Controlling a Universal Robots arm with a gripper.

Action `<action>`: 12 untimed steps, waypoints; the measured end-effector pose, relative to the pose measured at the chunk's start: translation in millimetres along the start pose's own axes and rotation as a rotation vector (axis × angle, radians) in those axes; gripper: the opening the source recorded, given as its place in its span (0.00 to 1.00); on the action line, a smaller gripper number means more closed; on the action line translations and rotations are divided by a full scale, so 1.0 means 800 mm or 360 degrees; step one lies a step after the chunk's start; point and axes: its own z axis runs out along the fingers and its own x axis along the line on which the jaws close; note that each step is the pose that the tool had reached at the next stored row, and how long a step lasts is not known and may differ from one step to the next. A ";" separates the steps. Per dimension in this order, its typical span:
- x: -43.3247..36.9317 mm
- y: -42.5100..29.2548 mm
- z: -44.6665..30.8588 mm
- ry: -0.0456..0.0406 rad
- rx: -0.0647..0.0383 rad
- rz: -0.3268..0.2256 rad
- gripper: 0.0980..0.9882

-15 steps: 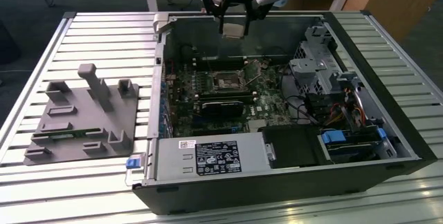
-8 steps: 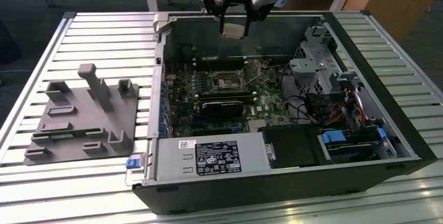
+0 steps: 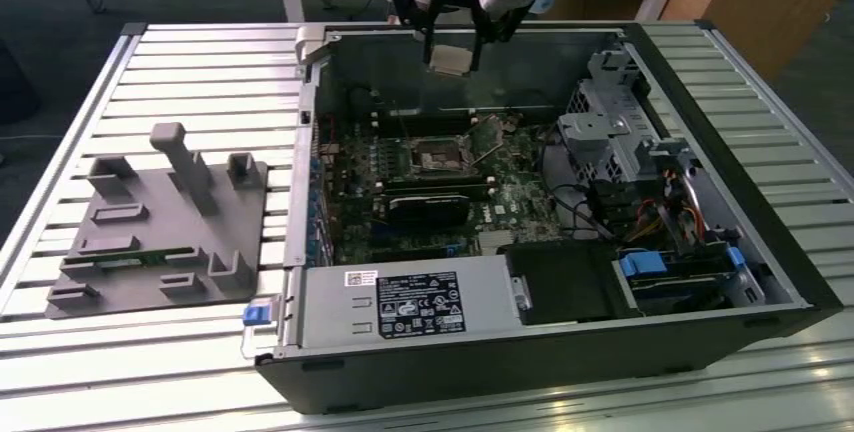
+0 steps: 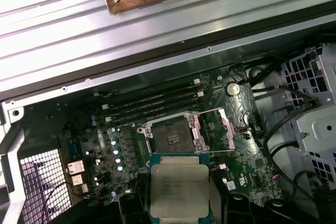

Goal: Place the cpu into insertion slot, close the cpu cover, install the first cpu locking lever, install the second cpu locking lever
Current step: 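Place the cpu into insertion slot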

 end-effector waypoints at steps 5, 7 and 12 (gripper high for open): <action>0.000 0.0000 0.0001 -0.0007 0.0003 0.0069 0.50; 0.000 0.0000 0.0002 -0.0011 0.0006 0.0105 0.50; 0.000 0.0000 0.0005 -0.0023 0.0011 0.0212 0.50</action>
